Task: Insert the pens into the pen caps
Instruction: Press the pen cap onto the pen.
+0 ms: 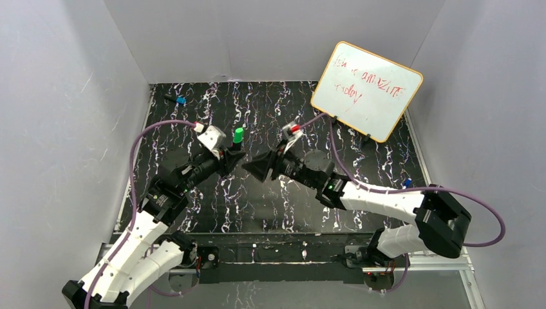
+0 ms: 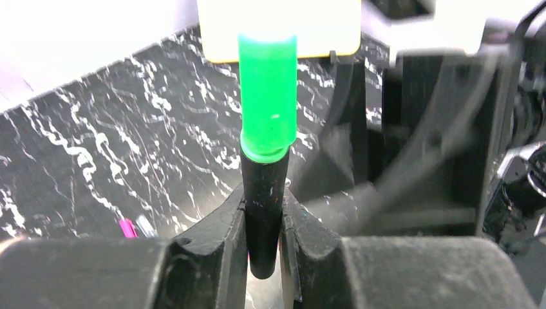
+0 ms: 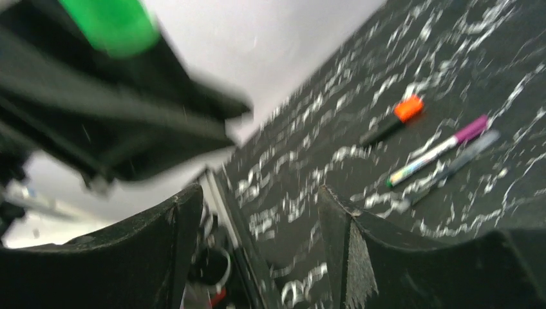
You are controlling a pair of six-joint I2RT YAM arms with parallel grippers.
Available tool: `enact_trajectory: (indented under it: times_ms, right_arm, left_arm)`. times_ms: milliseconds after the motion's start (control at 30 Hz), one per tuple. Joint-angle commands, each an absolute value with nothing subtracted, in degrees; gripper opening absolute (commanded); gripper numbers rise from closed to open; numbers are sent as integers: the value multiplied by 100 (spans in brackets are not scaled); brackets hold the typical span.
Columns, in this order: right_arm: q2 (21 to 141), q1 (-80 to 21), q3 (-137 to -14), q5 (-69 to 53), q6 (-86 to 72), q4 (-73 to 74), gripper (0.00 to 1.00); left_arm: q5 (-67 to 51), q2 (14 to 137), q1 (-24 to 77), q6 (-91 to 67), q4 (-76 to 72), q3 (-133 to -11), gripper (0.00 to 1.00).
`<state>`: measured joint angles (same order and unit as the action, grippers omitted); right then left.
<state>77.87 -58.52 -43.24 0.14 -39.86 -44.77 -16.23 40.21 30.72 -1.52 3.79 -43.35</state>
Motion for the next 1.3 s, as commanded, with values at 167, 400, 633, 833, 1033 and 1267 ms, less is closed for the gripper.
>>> enact_trajectory:
  times_ms: [167, 400, 633, 833, 1033, 1267]
  right_arm:
    - [6748, -6239, -4896, -40, -1950, -2087, 75]
    - [6241, -6176, -5324, 501, -259, -1643, 75]
    - [6188, -6241, -5383, 707, 1953, -954, 75]
    - [5495, -6310, -4627, 802, 3693, -1213, 76]
    - [4980, -6347, -3893, 63, 4273, -1650, 77]
    - [5093, -6637, -3660, -244, 4870, -2465, 77]
  left_arm:
    - [-1631, 3682, 3068, -275, -516, -3930, 0]
    - [-2475, 4007, 3071, -383, -89, -4017, 0]
    - [-3398, 4648, 3068, -349, 626, -4440, 0]
    - [-3560, 4779, 3067, -303, 1061, -4765, 0]
    - [-3831, 4926, 3068, -401, 1112, -4970, 0]
    - [-4183, 5173, 3067, -318, 1406, -5071, 0]
